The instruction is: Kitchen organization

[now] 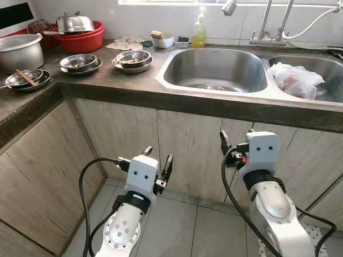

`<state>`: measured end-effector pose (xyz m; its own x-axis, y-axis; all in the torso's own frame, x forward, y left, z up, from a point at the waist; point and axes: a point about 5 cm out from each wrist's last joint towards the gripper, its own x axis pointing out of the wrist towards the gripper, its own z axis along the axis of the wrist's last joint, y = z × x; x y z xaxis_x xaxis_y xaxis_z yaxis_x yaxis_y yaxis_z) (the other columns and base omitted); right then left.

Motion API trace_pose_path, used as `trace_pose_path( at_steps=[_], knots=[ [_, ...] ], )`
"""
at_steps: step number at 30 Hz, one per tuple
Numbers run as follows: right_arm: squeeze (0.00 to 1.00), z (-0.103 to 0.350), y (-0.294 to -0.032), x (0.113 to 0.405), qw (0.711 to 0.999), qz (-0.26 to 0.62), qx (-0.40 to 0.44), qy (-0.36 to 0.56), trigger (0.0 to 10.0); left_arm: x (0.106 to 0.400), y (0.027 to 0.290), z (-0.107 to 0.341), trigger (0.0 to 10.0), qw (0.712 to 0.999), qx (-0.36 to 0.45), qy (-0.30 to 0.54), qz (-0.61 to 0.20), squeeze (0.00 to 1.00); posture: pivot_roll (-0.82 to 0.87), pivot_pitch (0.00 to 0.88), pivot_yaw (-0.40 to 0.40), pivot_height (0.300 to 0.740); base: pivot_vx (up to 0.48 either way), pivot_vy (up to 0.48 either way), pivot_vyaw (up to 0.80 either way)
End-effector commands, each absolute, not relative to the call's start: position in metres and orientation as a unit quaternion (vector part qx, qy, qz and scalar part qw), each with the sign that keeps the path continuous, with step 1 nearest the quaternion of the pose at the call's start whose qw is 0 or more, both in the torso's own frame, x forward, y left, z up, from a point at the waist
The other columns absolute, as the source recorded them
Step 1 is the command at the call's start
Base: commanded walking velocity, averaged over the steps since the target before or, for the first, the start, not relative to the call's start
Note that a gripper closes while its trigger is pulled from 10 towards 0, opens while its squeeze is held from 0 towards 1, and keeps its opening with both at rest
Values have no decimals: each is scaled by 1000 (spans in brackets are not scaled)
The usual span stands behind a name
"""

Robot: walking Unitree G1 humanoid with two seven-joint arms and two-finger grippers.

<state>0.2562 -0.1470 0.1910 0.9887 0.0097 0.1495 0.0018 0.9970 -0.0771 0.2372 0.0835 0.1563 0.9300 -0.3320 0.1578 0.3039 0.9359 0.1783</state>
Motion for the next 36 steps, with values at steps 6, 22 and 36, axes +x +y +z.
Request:
trace_pose_path(
  at_steps=[6,22,36],
  knots=[
    [0,191,-144,257,996,11,-42,-80,10000,236,85,154,10000,980,76,-87,-163,0,95,46,-1,740,0,0,800],
    [0,192,-143,258,996,11,-39,-80,10000,237,85,155,10000,980,82,-88,-158,0,95,60,-4,740,209,0,800],
    [0,193,-144,260,996,8,-29,-82,10000,239,87,154,10000,982,80,-86,-150,0,94,60,-3,740,135,0,194]
  ],
)
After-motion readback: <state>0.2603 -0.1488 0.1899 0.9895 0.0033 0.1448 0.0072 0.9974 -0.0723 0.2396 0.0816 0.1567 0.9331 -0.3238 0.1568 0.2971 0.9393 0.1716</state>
